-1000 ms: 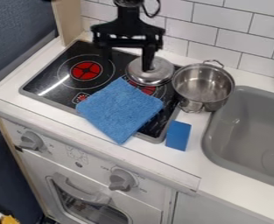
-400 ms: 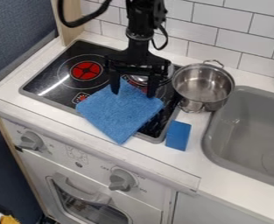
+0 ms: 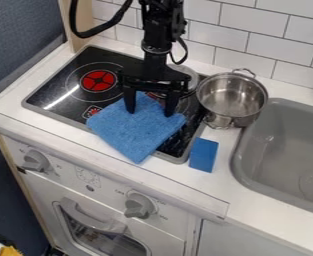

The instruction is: Take the towel and put it on the left side of the burner

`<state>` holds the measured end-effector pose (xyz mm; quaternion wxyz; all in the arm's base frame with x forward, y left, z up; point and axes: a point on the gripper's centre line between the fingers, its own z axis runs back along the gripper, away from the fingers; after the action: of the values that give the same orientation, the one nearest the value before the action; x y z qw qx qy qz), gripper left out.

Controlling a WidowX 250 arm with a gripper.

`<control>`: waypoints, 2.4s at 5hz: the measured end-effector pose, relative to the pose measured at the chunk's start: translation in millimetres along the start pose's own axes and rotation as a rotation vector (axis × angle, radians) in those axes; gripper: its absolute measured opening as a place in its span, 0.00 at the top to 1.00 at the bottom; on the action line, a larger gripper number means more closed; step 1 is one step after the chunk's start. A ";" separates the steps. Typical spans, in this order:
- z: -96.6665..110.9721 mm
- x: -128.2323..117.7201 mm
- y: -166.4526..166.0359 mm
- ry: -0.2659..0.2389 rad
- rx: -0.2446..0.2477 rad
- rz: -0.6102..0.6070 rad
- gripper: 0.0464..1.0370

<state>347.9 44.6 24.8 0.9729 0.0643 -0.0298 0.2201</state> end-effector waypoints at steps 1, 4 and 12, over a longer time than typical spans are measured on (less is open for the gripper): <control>-2.1 3.1 6.6 -0.004 -0.011 0.003 0.04; -9.6 20.3 60.3 -0.029 -0.141 0.142 0.04; -17.3 126.0 83.7 -0.035 -0.157 0.263 0.04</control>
<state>425.9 175.4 28.0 0.9371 -0.0126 -0.0721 0.3414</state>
